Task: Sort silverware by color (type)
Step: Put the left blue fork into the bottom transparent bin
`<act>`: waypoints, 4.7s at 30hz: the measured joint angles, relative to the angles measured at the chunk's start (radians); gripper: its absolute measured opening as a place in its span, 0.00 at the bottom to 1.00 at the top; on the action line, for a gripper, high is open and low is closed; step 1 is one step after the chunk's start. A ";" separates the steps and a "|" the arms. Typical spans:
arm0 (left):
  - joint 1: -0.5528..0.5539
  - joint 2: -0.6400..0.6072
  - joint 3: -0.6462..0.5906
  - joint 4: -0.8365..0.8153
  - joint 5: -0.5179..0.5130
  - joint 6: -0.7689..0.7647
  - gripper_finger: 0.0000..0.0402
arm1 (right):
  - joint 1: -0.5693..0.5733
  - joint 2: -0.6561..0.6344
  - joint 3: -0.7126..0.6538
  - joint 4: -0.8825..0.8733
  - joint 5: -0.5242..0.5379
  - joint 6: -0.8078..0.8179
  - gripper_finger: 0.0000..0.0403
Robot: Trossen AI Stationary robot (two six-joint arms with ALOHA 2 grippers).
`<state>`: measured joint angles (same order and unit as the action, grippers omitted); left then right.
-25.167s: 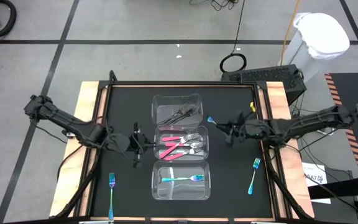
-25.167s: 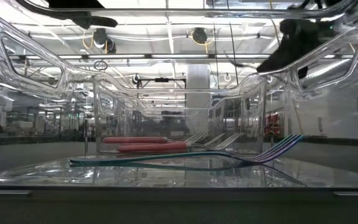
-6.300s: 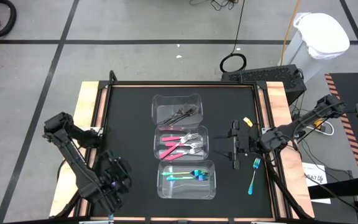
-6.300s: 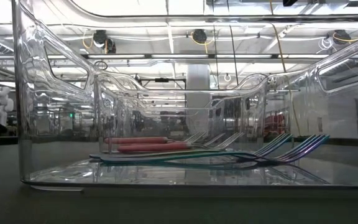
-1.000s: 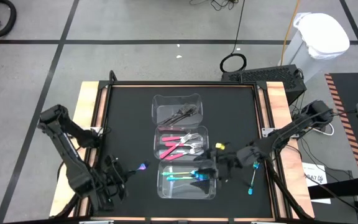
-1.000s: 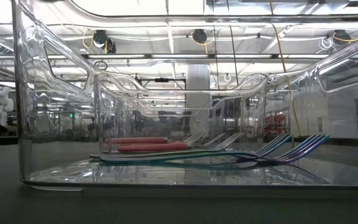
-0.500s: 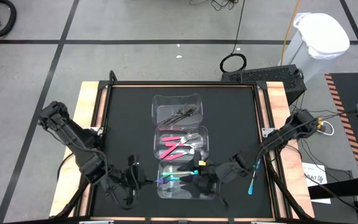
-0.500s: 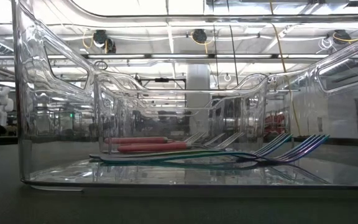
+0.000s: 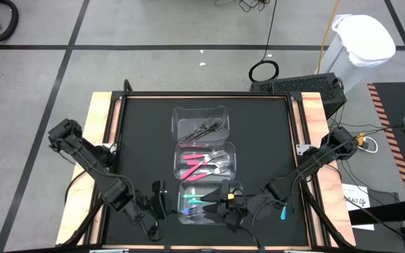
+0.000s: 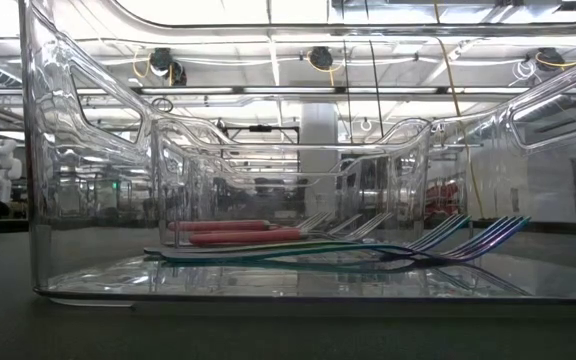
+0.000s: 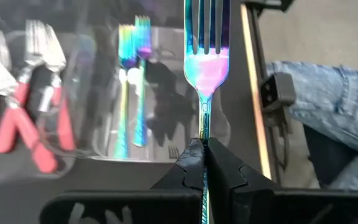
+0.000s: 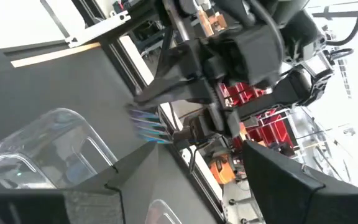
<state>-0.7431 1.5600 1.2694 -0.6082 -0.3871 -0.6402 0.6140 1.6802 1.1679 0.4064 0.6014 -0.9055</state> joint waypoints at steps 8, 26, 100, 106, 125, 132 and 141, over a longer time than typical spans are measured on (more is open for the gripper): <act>0.054 0.037 0.000 0.009 0.078 -0.006 0.00 | 0.000 0.008 0.000 -0.088 -0.042 0.080 0.57; 0.102 0.076 0.000 0.027 0.154 -0.004 0.00 | -0.030 0.008 0.000 -0.158 -0.215 0.174 0.57; 0.054 0.071 0.161 0.026 -0.293 0.416 0.36 | 0.060 -0.080 0.000 -0.377 0.030 0.173 0.00; 0.008 0.071 0.163 0.015 -0.374 0.439 0.36 | 0.094 -0.132 0.000 -0.449 0.101 0.249 0.00; 0.002 0.082 0.163 -0.102 -0.468 0.464 0.36 | 0.099 -0.149 0.000 -0.494 0.113 0.303 0.00; 0.003 0.097 0.162 -0.162 -0.500 0.464 0.36 | 0.099 -0.149 0.000 -0.494 0.113 0.308 0.01; 0.000 0.103 0.162 -0.224 -0.534 0.471 0.36 | 0.099 -0.149 0.000 -0.489 0.113 0.311 0.01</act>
<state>-0.7433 1.6627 1.4315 -0.8326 -0.9207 -0.1696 0.7132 1.5314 1.1675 -0.0826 0.7143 -0.5949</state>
